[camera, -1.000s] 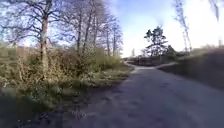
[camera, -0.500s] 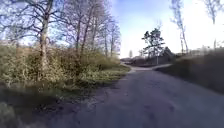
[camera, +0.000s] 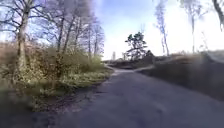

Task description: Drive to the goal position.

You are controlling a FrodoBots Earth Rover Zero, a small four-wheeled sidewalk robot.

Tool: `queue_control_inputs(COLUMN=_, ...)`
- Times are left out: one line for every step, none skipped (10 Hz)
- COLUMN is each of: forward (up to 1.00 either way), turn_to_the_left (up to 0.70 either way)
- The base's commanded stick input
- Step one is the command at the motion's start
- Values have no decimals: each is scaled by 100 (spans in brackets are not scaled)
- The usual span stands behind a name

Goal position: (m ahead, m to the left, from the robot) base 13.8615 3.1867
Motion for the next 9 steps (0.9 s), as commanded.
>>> queue_control_inputs(forward=100, turn_to_the_left=-40)
queue_control_inputs(forward=100, turn_to_the_left=-40)
queue_control_inputs(forward=100, turn_to_the_left=-39)
queue_control_inputs(forward=100, turn_to_the_left=-29)
queue_control_inputs(forward=100, turn_to_the_left=0)
queue_control_inputs(forward=100, turn_to_the_left=0)
queue_control_inputs(forward=100, turn_to_the_left=0)
queue_control_inputs(forward=100, turn_to_the_left=0)
queue_control_inputs(forward=100, turn_to_the_left=0)
